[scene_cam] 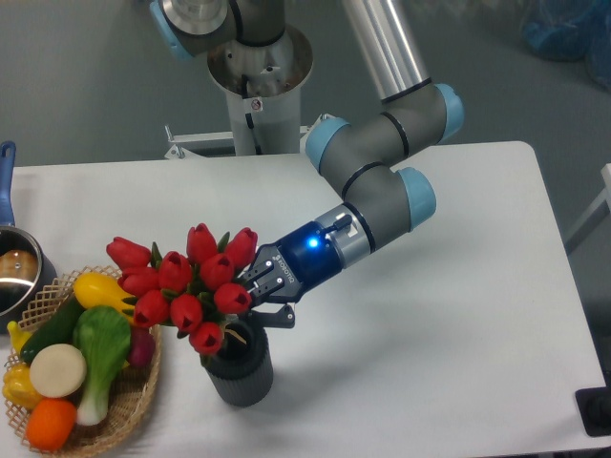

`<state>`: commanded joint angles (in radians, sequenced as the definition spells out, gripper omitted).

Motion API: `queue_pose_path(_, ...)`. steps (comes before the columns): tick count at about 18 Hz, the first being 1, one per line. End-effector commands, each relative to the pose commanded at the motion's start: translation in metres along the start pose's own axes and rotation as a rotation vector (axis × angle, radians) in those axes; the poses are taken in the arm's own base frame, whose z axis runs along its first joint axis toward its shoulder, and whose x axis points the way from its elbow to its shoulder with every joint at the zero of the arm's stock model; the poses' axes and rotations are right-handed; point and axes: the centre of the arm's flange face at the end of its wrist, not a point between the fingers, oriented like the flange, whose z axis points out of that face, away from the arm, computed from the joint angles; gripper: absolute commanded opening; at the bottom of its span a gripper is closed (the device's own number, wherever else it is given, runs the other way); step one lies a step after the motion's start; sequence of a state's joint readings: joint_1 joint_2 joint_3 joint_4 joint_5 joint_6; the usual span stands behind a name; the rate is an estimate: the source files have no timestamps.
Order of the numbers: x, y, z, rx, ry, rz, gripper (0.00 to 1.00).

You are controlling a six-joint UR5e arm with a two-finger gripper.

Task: Insert the flowers into the vase
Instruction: 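Lower the bouquet stems down into the black vase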

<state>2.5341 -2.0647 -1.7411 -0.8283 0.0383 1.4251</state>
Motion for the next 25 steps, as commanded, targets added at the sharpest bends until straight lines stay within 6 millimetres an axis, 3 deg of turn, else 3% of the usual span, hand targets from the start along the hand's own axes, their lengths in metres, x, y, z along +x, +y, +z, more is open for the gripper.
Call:
queue_pose_path(12, -0.009, 0.035, -0.004, 0.0, -0.007, -0.019, 0.15)
queue_pose_path(19, -0.013, 0.036, -0.015, 0.002, -0.024, -0.016, 0.15)
queue_pose_path(25, -0.017, 0.049, -0.017, 0.002, -0.027, 0.002, 0.15)
